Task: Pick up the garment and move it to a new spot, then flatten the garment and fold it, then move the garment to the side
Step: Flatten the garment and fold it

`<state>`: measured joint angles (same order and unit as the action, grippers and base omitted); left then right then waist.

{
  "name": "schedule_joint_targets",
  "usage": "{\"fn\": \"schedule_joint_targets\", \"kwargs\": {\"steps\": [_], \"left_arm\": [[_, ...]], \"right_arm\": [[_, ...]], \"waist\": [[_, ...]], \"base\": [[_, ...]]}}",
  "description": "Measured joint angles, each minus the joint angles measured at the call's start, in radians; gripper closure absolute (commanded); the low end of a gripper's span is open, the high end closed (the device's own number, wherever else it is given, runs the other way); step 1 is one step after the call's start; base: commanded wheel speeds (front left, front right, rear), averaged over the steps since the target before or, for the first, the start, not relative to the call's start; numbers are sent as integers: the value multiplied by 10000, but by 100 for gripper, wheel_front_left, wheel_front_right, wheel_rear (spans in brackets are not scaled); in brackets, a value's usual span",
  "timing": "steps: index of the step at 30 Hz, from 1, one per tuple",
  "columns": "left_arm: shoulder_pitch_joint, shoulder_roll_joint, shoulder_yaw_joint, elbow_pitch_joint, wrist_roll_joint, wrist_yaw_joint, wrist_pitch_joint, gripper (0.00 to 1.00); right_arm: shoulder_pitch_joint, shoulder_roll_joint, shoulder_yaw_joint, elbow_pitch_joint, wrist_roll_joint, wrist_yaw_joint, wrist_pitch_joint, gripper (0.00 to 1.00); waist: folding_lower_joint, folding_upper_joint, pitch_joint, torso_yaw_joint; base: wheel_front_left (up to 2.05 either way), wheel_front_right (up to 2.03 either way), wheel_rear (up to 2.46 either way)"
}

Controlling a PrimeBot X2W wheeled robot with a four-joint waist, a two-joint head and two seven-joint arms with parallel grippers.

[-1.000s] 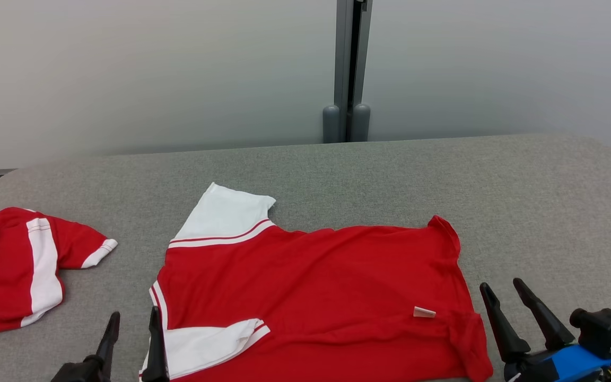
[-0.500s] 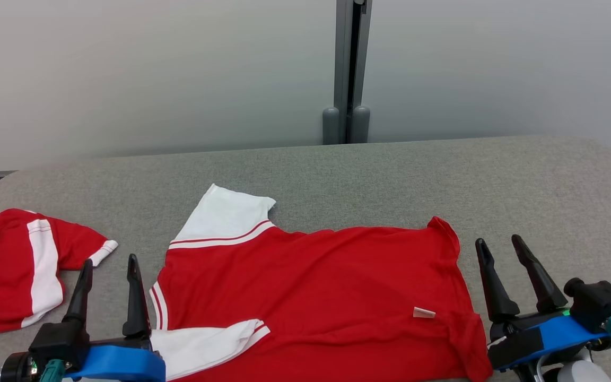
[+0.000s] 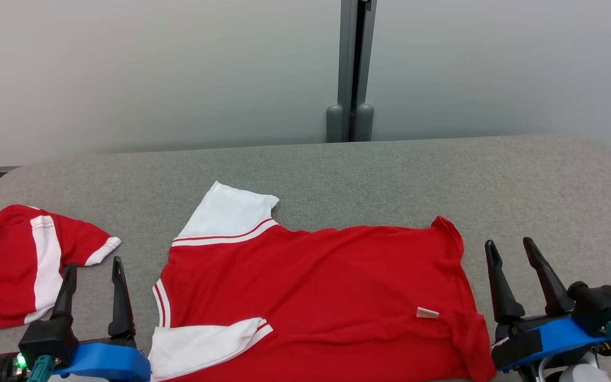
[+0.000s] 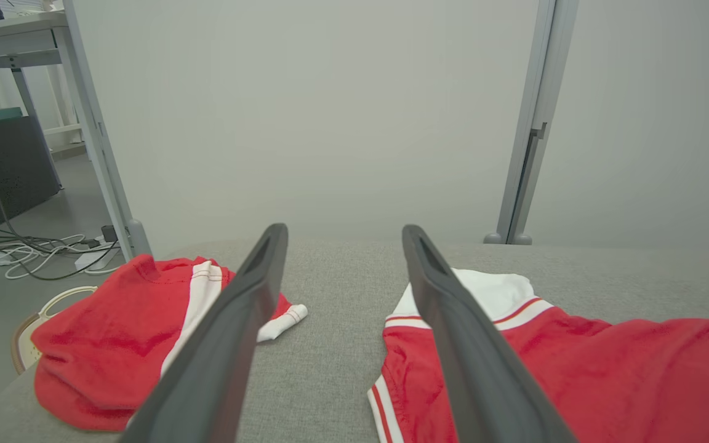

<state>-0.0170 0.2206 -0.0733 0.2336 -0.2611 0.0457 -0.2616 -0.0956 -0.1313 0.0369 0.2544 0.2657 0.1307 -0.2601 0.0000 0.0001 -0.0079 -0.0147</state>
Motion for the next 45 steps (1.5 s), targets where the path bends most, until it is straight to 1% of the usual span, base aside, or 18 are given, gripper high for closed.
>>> {"fn": "schedule_joint_targets", "kwargs": {"steps": [8, 24, 27, 31, 35, 37, 38, 39, 40, 41, 45], "left_arm": [[-75, -167, 35, 320, 276, -174, 0, 0], [-77, -316, 286, 575, 502, -391, 0, 0], [-229, -318, 305, 742, 495, -512, 0, 0], [-942, -98, 270, 986, 489, -817, 2, 0], [-2187, 347, 88, 1283, 591, -1114, 165, 0], [-2955, 499, -42, 1423, 594, -1275, 318, 0], [-2955, 499, -42, 1423, 594, -1275, 318, 0], [-3712, 644, -171, 1628, 594, -1417, 431, 0], [-4084, 723, -272, 1728, 594, -1465, 514, 0], [-4084, 723, -272, 1728, 594, -1465, 514, 0], [-5487, 965, -644, 2255, 453, -1628, 821, 0]], "right_arm": [[34, 111, 36, 462, -159, 0, 36, 0], [1, 188, 0, 744, -251, 0, 125, 0], [-97, 136, -15, 825, -236, 0, 234, 0], [-662, -157, 69, 963, -261, 0, 512, 0], [-1506, -495, 366, 1108, -272, 0, 857, 0], [-2063, -727, 527, 1187, -272, 0, 1058, 0], [-2063, -727, 527, 1187, -272, 0, 1058, 0], [-2621, -907, 706, 1279, -251, 0, 1237, 0], [-2901, -989, 828, 1356, -238, 0, 1367, 0], [-2901, -989, 828, 1356, -238, 0, 1367, 0], [-3958, -1225, 1421, 1691, -102, 0, 1816, 0]], "waist": [[0, 0, -59, 69], [0, 0, -77, 81], [0, 0, -35, 77], [0, 0, 78, 69], [0, 0, 411, -2], [0, 0, 668, -63], [0, 0, 668, -63], [1, 0, 968, -138], [0, 0, 1145, -195], [0, 0, 1145, -195], [2, 0, 1868, -401]], "base": [[0, 0, 0], [0, 0, 0], [0, 0, 0], [0, 0, 0], [0, 0, 0], [0, 0, 0], [0, 0, 0], [0, 0, 0], [0, 0, 0], [0, 0, 0], [0, 0, 0]]}}
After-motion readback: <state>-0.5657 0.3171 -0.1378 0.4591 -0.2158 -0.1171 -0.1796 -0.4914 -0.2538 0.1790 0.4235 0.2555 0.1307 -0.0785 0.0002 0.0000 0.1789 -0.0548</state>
